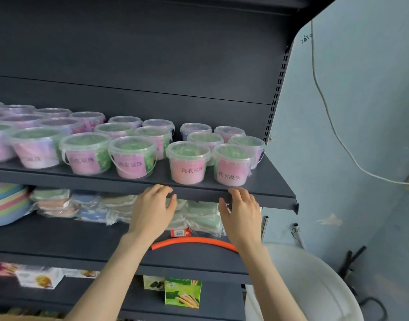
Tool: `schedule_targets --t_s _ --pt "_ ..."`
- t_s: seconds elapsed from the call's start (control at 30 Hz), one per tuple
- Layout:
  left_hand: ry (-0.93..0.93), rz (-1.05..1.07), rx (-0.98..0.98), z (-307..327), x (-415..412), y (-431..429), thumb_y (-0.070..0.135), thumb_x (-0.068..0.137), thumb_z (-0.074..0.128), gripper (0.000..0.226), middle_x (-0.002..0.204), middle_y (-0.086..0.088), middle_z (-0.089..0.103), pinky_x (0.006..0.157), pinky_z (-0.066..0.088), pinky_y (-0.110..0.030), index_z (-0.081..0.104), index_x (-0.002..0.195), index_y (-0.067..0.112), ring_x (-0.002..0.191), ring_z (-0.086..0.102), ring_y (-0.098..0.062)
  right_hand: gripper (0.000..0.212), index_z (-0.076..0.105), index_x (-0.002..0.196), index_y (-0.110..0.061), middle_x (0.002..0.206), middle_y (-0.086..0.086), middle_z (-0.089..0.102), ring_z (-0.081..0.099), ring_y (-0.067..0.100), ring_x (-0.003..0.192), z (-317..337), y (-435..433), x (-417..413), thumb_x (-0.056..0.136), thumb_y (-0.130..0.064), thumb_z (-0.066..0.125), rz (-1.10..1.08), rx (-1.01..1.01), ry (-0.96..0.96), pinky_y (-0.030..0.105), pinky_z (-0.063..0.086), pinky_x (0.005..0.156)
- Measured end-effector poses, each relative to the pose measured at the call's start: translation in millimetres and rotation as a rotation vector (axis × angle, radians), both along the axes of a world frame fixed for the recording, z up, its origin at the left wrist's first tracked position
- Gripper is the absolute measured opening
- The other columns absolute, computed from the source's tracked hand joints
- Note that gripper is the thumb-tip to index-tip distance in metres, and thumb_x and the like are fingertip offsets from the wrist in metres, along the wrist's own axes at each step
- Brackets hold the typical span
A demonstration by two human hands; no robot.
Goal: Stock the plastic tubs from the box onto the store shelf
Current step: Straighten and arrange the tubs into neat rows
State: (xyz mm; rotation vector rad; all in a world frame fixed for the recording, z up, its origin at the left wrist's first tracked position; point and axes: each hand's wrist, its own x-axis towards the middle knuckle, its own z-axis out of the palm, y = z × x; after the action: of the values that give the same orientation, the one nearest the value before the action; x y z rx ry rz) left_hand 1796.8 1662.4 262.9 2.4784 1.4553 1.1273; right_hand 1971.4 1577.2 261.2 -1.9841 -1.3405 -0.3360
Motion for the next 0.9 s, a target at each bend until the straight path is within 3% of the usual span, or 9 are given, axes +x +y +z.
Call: schedule_targets --t_s 0.1,0.33,0.6,0.9 --pt "0.002 -0.027 0.067 28.3 -36.8 -10.8 0.026 0.089 0.057 0.020 0.092 -0.002 0.073 0.066 0.051 -0.034 0.067 0.102 0.013 0.084 0.068 -0.025 0.030 0.062 0.114 -0.004 0.112 0.012 0.063 0.056 0.033 0.103 24.0 1.1 -34.0 0.093 -0.025 0.054 0.048 0.005 -0.038 0.037 0.042 0.082" --pt "0.005 -0.057 0.182 43.0 -195.4 -46.1 0.024 0.087 0.063 0.018 0.083 -0.001 0.073 0.058 0.054 -0.034 0.069 0.099 0.013 0.073 0.068 -0.022 0.029 0.061 0.114 -0.008 0.111 0.008 0.062 0.054 0.030 0.105 40.2 -1.7 -182.2 0.093 -0.025 0.054 0.199 0.127 -0.049 0.035 0.042 0.076" --pt "0.029 0.108 0.016 5.9 -413.6 -73.2 0.026 0.085 0.064 0.020 0.085 0.001 0.073 0.060 0.054 -0.034 0.069 0.102 0.015 0.077 0.068 -0.022 0.031 0.059 0.120 -0.015 0.118 -0.001 0.057 0.052 0.020 0.109 -8.0 -5.5 -389.2 0.096 -0.032 0.048 0.400 -0.031 0.032 0.030 0.042 0.078" --pt "0.069 0.129 0.133 51.0 -518.0 10.4 0.031 0.088 0.058 0.021 0.086 0.002 0.071 0.060 0.054 -0.039 0.065 0.103 0.019 0.079 0.067 -0.023 0.032 0.059 0.120 -0.015 0.123 -0.001 0.057 0.049 0.021 0.112 42.5 82.2 -485.3 0.095 -0.033 0.048 0.441 0.045 -0.028 0.033 0.047 0.083"
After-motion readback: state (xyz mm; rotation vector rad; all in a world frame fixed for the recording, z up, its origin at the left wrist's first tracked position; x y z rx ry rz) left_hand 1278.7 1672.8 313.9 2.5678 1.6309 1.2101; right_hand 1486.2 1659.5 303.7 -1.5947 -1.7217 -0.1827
